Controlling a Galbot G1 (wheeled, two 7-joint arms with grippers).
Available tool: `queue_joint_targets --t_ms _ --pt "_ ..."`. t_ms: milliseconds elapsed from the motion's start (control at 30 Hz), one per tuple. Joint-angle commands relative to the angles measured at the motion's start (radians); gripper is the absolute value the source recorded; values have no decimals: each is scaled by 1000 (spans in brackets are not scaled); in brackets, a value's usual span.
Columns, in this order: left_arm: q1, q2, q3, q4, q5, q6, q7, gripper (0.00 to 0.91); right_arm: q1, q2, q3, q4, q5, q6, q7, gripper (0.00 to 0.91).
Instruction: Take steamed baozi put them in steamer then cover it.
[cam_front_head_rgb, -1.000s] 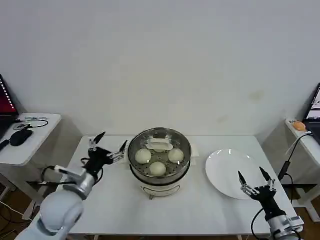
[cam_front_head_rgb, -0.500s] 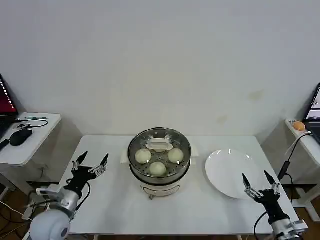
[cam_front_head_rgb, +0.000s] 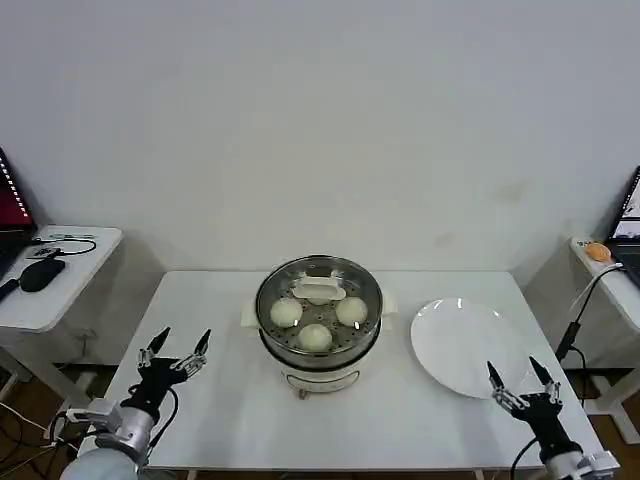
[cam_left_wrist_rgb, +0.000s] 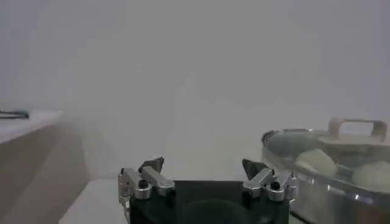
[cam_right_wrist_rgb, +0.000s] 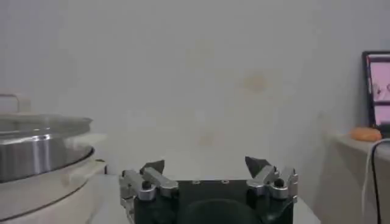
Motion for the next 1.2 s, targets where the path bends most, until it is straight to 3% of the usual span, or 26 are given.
queue_joint_targets --t_ms 33,1200 --pt "35 2 -7 0 -18 -34 2 907 -20 -3 5 0 22 -13 -7 907" --pt "39 -7 1 0 -48 -16 0 907 -20 9 4 -21 14 -7 -9 907"
